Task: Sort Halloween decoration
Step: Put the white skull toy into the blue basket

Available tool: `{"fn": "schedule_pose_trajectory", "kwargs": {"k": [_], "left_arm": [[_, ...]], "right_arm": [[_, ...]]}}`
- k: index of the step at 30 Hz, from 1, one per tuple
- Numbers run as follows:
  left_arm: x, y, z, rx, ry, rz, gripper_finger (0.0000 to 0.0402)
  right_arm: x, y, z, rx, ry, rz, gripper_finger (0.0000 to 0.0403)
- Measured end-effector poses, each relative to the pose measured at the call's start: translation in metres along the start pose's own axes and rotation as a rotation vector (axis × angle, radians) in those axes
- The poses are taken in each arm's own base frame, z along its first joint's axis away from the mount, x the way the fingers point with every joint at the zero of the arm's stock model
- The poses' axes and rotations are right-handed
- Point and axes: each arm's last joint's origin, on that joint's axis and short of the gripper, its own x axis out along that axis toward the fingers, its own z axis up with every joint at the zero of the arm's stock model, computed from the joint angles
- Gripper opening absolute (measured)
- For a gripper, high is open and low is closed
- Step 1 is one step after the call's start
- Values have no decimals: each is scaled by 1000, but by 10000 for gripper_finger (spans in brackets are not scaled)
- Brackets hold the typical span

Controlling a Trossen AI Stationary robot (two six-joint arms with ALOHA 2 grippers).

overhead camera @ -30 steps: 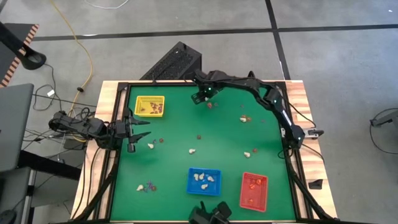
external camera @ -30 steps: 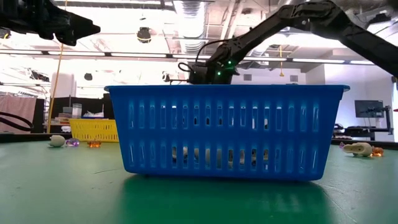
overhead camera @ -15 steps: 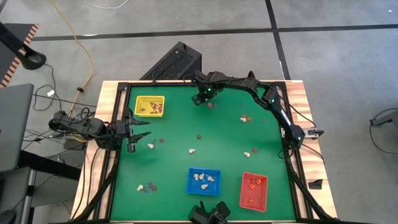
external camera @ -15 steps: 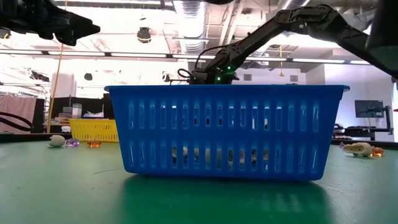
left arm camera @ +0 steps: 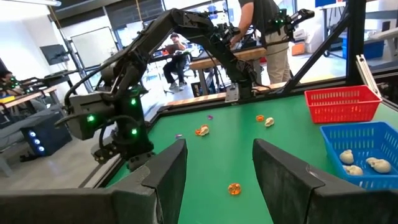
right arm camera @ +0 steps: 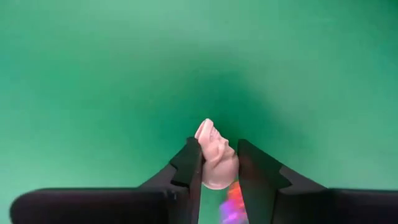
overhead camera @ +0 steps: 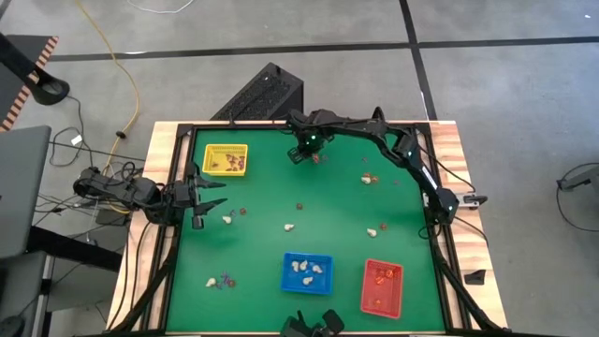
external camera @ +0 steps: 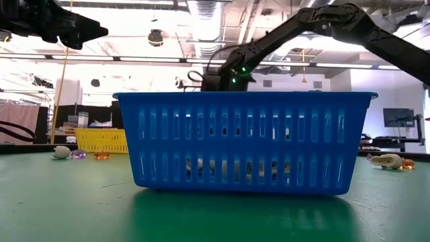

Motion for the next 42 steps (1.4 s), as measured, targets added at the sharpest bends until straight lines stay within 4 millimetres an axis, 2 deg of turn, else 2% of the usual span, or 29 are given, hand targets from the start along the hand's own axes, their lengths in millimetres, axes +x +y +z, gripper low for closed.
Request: {"fn": "schedule_pose_trajectory", "kwargs": {"k": [5,7,10,16,20,24,28,32,35,39,42], "left_arm": [[0,0,0,0,0,-1,173],[0,0,0,0,-1,-1,173],[0,0,0,0,-1,-1,173],[0,0,0,0,-1,-2,173],[0,0,0,0,-1,-2,173],[0,0,0,-8,-1,-2,173],[0,-1,0,-18,-8,-21,173],[0,-1,1,-32,-21,-50,173],[0,-1,1,-50,-22,-50,173],[0,-1,1,-59,-21,-50,173],[0,-1,1,-60,-21,-50,173]], "right_arm": [[-30,36,-4,-73,8,76,127],[-43,58,-13,-120,29,95,127],[-62,102,-36,-220,42,132,121],[-101,185,-107,-412,97,183,123],[-117,235,-171,-523,116,231,123],[-128,270,-240,-644,122,230,124],[-135,287,-287,-675,68,181,124],[-135,290,-311,-640,51,128,124],[-134,290,-318,-605,16,74,124],[-129,291,-318,-586,12,57,128],[-127,290,-316,-583,12,50,145]]}}
